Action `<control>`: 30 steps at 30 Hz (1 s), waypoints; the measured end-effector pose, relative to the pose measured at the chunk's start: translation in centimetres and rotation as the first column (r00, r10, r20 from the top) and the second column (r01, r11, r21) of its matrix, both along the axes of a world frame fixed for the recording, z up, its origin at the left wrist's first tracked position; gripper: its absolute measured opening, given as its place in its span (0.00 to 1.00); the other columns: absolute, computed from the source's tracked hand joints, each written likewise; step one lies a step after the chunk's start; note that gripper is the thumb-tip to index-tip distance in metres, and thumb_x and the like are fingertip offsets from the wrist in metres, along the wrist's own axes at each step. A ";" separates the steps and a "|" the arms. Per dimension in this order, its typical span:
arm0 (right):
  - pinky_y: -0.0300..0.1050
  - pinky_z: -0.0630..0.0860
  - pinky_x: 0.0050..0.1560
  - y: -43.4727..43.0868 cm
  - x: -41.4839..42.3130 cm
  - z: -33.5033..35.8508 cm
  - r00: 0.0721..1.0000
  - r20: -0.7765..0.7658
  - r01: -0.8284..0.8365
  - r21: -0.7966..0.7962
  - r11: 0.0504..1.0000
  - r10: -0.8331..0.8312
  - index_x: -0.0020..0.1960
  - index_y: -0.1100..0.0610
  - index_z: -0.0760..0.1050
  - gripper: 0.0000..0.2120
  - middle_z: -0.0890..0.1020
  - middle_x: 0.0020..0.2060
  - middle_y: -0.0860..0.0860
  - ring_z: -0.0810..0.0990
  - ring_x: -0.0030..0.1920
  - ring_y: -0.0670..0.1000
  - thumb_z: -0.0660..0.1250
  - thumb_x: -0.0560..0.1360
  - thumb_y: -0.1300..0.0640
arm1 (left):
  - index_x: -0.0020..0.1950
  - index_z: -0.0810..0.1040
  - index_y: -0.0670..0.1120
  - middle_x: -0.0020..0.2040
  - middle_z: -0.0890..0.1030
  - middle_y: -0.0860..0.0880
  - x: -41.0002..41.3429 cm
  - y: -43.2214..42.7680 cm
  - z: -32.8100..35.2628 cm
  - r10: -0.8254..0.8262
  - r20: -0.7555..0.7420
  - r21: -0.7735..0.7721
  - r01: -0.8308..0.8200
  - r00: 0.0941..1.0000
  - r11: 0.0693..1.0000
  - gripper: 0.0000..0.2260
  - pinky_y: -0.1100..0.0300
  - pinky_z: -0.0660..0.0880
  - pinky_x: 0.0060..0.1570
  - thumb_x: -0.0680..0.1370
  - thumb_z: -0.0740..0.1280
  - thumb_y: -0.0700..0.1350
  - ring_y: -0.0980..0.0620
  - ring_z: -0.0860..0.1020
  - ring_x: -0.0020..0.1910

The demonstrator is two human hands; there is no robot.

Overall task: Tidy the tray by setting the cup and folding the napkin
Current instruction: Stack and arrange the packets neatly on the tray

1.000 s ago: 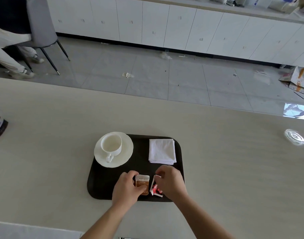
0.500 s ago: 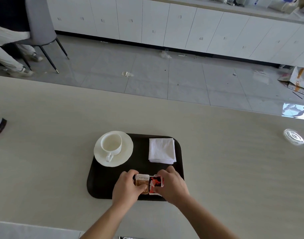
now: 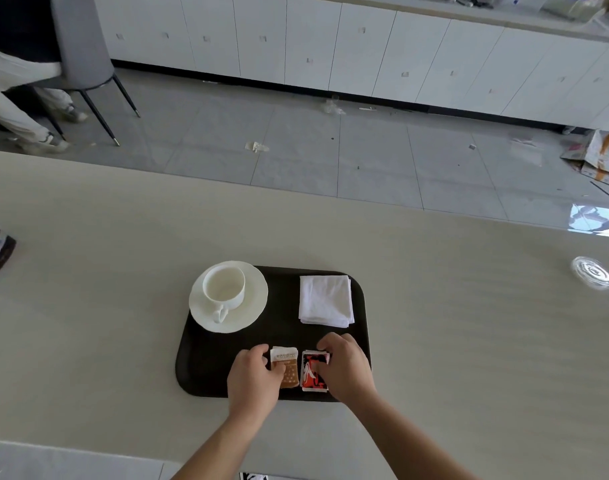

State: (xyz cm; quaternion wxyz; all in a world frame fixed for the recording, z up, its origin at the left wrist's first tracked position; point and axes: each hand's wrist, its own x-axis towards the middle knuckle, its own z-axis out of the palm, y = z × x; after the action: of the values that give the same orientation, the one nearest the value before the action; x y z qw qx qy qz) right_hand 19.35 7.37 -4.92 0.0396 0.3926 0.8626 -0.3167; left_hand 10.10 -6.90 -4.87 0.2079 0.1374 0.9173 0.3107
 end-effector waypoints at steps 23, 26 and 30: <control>0.30 0.68 0.40 0.8 -0.1 -0.1 0.997 -0.073 0.023 -0.103 0.994 -0.030 0.55 0.49 0.78 0.14 0.78 0.47 0.45 0.75 0.45 0.43 0.74 0.71 0.59 | 0.59 0.79 0.48 0.49 0.73 0.50 -0.3 1.1 0.8 -0.031 -0.006 -0.059 0.031 0.999 0.998 0.19 0.63 0.73 0.41 0.70 0.76 0.48 0.52 0.77 0.46; 0.34 0.73 0.44 0.6 -0.1 0.1 0.997 -0.073 -0.008 -0.024 1.000 0.006 0.58 0.50 0.78 0.14 0.77 0.53 0.46 0.76 0.49 0.46 0.73 0.73 0.59 | 0.61 0.78 0.48 0.49 0.75 0.50 -0.5 0.7 0.8 -0.014 -0.013 -0.062 0.013 1.000 0.998 0.20 0.60 0.75 0.44 0.71 0.75 0.48 0.52 0.78 0.47; 0.40 0.75 0.49 -0.2 -0.2 0.4 0.995 -0.030 -0.094 0.099 0.991 0.097 0.62 0.48 0.76 0.16 0.75 0.58 0.43 0.73 0.57 0.48 0.71 0.74 0.50 | 0.63 0.77 0.46 0.48 0.79 0.49 -0.9 0.5 0.7 0.019 0.000 -0.039 -0.019 1.000 0.999 0.21 0.63 0.72 0.44 0.72 0.75 0.46 0.53 0.78 0.47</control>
State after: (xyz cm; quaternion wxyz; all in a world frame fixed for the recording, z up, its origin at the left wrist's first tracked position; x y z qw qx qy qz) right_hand 19.18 7.20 -4.50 0.0206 0.3467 0.8954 -0.2788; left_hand 9.19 -6.36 -4.16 0.2078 0.1243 0.9244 0.2946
